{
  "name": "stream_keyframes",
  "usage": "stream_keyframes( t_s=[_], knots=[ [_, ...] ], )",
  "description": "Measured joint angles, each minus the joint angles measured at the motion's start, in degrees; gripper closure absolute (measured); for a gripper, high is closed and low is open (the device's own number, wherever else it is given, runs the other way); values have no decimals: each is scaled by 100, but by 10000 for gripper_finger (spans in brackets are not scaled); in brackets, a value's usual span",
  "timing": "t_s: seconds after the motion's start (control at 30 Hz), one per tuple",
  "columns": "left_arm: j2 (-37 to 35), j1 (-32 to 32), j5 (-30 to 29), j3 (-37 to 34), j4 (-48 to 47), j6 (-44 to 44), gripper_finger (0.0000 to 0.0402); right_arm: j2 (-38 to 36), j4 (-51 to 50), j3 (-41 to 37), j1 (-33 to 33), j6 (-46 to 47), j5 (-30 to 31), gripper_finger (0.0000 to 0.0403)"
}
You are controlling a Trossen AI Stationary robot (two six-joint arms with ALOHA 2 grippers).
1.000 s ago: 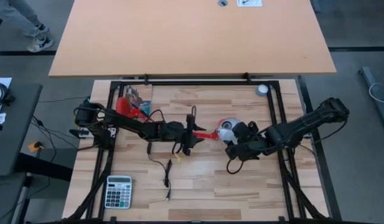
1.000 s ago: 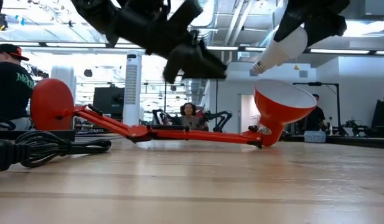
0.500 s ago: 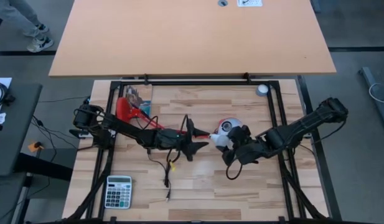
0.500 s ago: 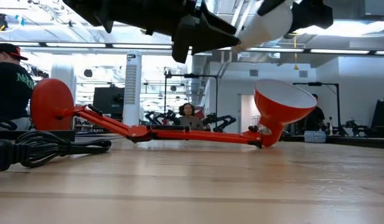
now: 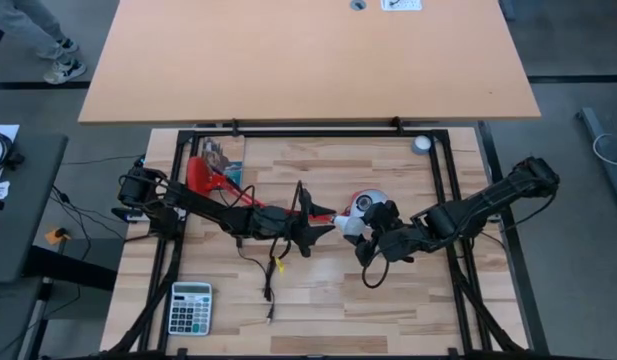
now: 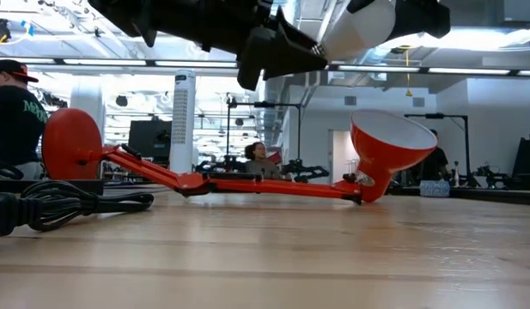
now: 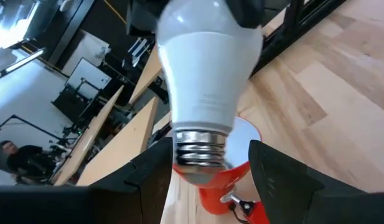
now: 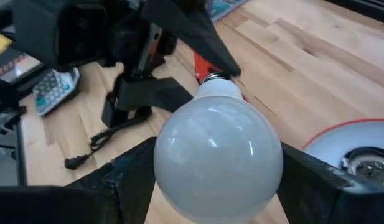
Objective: Screw lightbulb
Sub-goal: Insert the lightbulb in the lamp
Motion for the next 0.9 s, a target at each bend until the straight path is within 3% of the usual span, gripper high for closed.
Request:
stream_keyframes(
  t_s=[0.33, 0.9],
  knots=[
    [0, 3, 4, 0, 13, -60, 227, 0, 198, 0, -39, -112, -7, 117],
    [-2, 3, 257, 0, 0, -60, 229, 138, 299, 0, -76, -150, -81, 117]
  ],
)
